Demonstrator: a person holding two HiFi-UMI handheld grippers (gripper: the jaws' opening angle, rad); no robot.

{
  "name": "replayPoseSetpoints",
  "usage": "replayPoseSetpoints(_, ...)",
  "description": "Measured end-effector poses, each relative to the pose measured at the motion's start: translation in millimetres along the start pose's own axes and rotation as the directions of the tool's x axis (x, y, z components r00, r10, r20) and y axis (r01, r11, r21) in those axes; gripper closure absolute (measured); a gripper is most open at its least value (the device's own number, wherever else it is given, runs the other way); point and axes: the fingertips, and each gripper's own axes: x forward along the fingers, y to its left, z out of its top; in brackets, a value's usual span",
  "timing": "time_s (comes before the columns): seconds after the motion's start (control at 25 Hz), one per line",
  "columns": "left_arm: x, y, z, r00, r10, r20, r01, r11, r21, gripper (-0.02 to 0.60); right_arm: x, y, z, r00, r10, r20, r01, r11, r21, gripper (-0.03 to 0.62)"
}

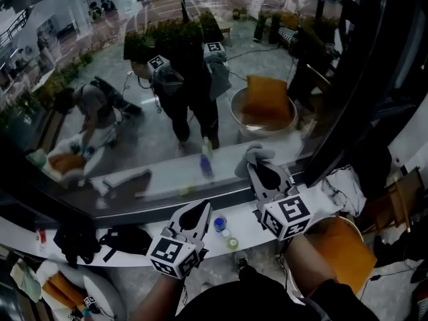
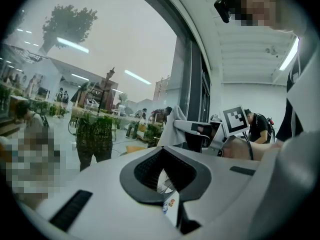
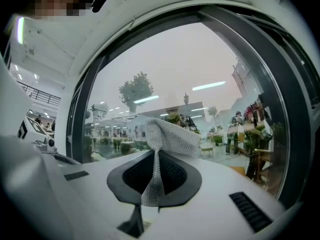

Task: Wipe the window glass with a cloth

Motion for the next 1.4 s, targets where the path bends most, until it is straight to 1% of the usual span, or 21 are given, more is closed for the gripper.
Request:
replayPoseSetpoints(0.28, 62, -5, 6, 1.0, -0.016, 0.001, 0.016, 1.0, 0.017, 0.581, 27, -69, 11, 0.999, -0.034, 0.02, 0.034, 0.999, -0.016, 0.553)
replayPoseSetpoints(0.4, 83, -4, 8, 1.0, -0.02, 0.003, 0.02, 0.999, 0.038, 0.581, 38, -96, 13, 0.998, -0.05, 0.025, 0.05, 0.999, -0.014, 0.553)
replayPoseSetpoints(0.76, 120, -3, 14, 1.0, 0.004, -0.002, -0.004, 0.999, 0.046, 0.581, 58, -166, 18, 0.994, -0.107, 0.031, 0.107, 0.994, -0.006, 0.553)
replayPoseSetpoints(1.08, 142, 1, 14, 1.0, 0.019, -0.005, -0.018, 0.999, 0.049, 0.581, 71, -209, 16, 0.988, -0.149, 0.033, 0.149, 0.989, 0.005, 0.553)
replayPoseSetpoints(1.4, 149, 0, 12, 1.0, 0.027, -0.012, -0.026, 0.998, 0.048, 0.581, 81, -225, 12, 0.986, -0.162, 0.027, 0.162, 0.987, 0.0, 0.553)
